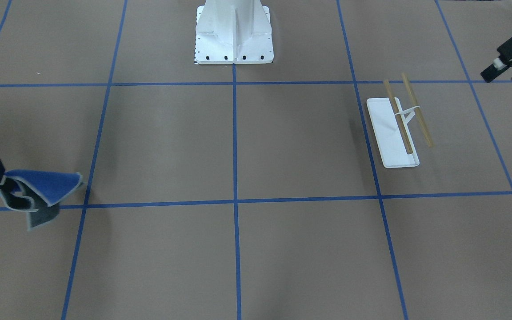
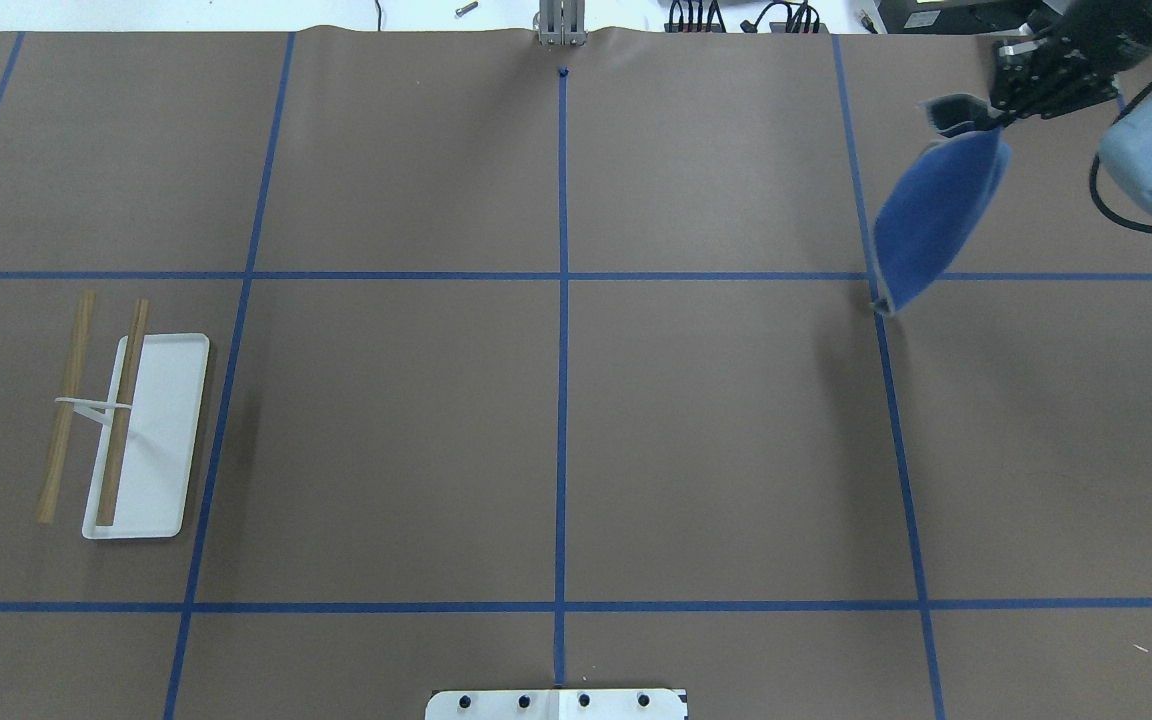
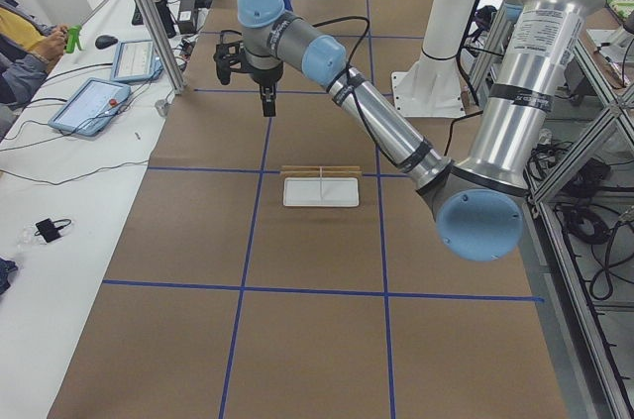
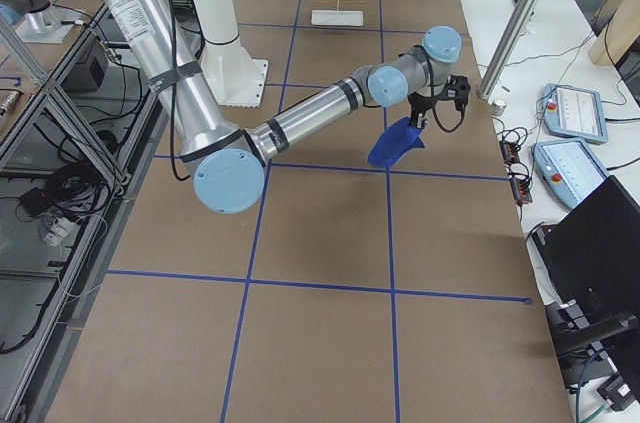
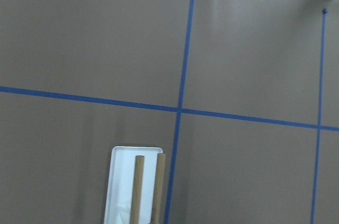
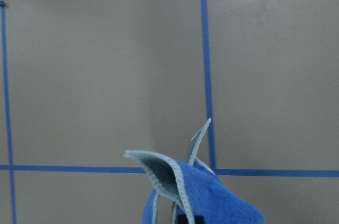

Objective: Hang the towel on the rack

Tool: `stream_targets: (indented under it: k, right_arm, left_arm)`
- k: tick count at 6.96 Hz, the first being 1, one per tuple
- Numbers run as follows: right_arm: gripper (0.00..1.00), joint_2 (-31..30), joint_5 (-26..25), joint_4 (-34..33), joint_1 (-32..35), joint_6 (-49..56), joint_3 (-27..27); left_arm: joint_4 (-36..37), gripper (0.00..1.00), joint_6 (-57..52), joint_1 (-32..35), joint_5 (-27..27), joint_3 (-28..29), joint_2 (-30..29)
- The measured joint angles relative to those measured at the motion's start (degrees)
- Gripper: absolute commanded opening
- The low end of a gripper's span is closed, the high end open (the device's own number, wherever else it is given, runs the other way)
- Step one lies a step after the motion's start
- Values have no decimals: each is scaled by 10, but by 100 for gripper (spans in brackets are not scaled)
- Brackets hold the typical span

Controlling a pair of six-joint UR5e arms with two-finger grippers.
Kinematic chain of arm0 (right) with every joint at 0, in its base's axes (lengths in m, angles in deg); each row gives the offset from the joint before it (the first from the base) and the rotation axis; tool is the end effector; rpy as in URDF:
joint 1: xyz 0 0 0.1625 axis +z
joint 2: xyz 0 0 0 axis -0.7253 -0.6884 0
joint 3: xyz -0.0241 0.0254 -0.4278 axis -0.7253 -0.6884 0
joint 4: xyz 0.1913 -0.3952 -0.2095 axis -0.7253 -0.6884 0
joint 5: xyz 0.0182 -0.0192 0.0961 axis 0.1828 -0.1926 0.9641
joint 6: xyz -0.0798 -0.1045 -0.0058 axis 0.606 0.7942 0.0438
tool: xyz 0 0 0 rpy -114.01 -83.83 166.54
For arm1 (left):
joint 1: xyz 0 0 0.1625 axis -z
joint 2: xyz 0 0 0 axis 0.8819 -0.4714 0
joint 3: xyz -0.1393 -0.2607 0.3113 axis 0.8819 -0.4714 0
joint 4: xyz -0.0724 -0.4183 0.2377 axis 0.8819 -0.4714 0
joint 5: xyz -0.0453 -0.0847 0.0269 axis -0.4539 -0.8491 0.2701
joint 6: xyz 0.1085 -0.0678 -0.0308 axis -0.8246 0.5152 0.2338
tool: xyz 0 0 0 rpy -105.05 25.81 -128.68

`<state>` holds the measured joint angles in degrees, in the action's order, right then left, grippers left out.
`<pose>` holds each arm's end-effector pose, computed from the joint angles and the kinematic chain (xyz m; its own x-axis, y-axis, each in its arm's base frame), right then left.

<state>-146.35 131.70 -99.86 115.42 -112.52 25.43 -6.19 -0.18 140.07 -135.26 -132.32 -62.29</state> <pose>-0.2342 -0.6934 0.2999 0.5170 0.0741 0.8527 -0.0772 0.9962 -0.0398 0.1006 -0.5800 0.2320 0.3893 -0.1647 -0.9062 0.1773 0.9789 -0.1017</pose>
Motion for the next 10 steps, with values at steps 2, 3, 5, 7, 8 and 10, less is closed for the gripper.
stream_targets:
  k: [2,3,5,7,8,10]
  right_arm:
    - [0,71,-2,2,-34,-92,-6]
    - [0,100,-3,2,-43,-132,-6]
    - [0,151,-3,3,-52,-245,-7]
    - [0,182,-7,4,-63,-345,-7]
    - [0,194,-17,11,-71,-392,-7]
    - [0,203,-61,93,-91,-567,-17]
  left_arm:
    - [-144,98,188,-71,4,65,-52]
    - [-221,98,265,-101,11,99,-68]
    - [-326,98,393,-174,82,136,-91]
    - [-398,98,536,-231,164,142,-105]
    - [-442,98,616,-252,200,144,-108]
    - [-533,98,763,-292,281,156,-110]
